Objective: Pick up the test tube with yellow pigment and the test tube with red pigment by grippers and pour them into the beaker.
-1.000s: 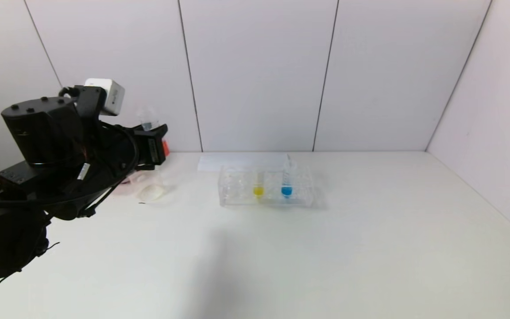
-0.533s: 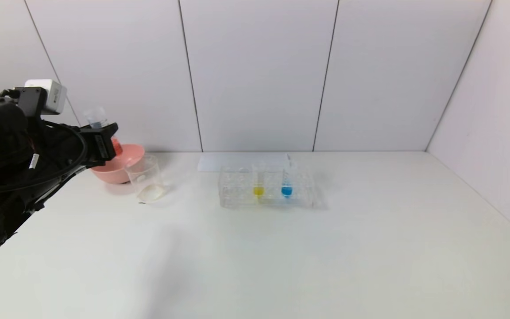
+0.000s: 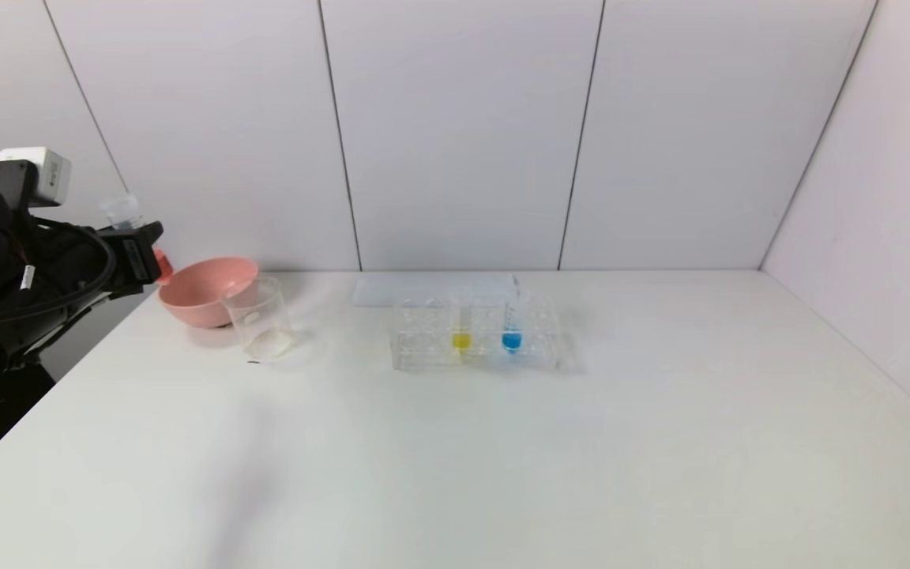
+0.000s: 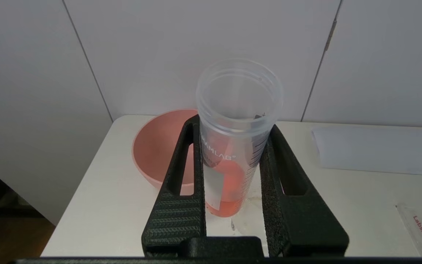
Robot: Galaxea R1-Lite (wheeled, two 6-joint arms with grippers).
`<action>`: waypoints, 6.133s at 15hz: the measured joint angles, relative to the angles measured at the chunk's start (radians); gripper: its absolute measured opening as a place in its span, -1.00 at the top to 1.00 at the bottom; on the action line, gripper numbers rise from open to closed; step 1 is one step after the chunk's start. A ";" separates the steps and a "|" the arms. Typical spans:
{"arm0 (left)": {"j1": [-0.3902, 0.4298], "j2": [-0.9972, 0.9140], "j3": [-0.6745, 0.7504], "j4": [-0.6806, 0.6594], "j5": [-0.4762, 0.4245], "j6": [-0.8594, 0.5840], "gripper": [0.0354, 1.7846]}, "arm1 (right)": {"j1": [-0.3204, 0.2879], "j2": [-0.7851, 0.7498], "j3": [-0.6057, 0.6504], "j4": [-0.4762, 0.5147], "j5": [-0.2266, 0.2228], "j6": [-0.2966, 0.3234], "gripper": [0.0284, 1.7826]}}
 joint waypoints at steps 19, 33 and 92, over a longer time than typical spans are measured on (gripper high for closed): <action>0.077 0.120 -0.084 0.012 -0.076 0.026 0.53 | 0.000 0.000 0.000 0.000 0.000 0.000 -0.91; 0.101 0.133 -0.182 0.254 -0.224 0.173 0.53 | 0.000 0.000 0.000 0.000 0.000 0.000 -0.91; 0.187 0.266 -0.912 1.473 -0.435 1.141 0.53 | 0.000 0.000 0.000 0.000 0.000 0.000 -0.91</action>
